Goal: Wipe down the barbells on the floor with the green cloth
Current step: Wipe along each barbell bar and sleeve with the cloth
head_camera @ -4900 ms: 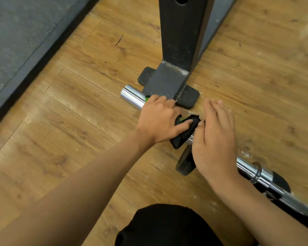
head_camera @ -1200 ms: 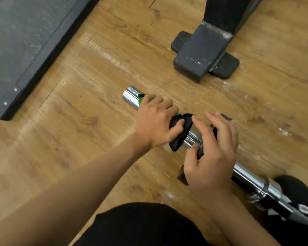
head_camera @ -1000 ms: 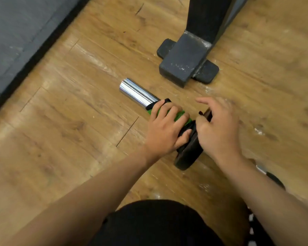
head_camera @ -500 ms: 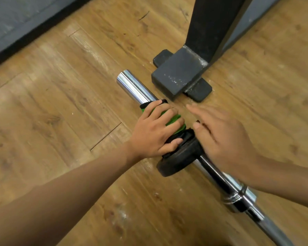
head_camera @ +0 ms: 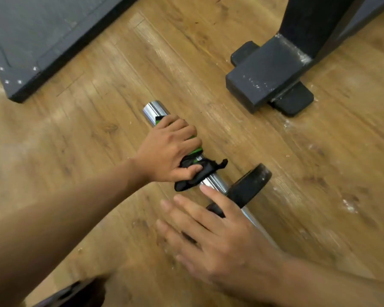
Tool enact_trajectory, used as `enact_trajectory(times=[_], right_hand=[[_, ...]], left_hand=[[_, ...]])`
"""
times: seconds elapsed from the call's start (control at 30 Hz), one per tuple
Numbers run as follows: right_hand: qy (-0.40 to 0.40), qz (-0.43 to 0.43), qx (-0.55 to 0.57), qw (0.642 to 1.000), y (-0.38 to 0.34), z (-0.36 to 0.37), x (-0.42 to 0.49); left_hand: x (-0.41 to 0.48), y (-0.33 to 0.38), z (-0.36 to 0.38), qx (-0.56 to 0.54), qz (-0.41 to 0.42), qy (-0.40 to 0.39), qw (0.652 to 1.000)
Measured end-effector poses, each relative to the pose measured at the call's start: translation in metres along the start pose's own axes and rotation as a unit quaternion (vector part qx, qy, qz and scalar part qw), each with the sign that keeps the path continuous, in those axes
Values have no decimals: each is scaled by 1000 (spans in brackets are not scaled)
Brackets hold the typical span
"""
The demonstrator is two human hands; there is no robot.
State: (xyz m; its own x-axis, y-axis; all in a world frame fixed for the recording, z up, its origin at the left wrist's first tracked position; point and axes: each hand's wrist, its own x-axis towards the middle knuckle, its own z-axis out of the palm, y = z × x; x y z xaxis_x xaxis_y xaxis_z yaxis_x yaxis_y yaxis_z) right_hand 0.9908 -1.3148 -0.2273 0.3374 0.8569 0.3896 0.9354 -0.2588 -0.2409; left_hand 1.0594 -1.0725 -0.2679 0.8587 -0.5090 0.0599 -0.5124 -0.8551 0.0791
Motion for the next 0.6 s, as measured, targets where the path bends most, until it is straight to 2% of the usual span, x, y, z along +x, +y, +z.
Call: enact_trajectory(times=[0.07, 0.13, 0.2, 0.33, 0.43, 0.53, 0.6], right_hand=[[5, 11, 64, 998, 4, -13, -2], [-21, 86, 63, 994, 19, -20, -6], [-48, 117, 70, 990, 28, -15, -8], [-10, 86, 60, 994, 11, 9, -6], [24, 51, 47, 997, -7, 19, 0], [25, -43, 64, 997, -13, 18, -5], [34, -29, 67, 997, -3, 15, -13]], left_hand=[[-4, -15, -11, 8, -32, -40, 999], [-8, -22, -18, 16, -51, -74, 996], [-16, -20, -15, 19, -71, -68, 995], [-30, -3, -10, 4, -92, -29, 995], [-41, 9, -7, 2, -31, -40, 999], [-57, 19, -4, -8, 12, -47, 999], [-70, 14, -6, -5, 21, -46, 999]])
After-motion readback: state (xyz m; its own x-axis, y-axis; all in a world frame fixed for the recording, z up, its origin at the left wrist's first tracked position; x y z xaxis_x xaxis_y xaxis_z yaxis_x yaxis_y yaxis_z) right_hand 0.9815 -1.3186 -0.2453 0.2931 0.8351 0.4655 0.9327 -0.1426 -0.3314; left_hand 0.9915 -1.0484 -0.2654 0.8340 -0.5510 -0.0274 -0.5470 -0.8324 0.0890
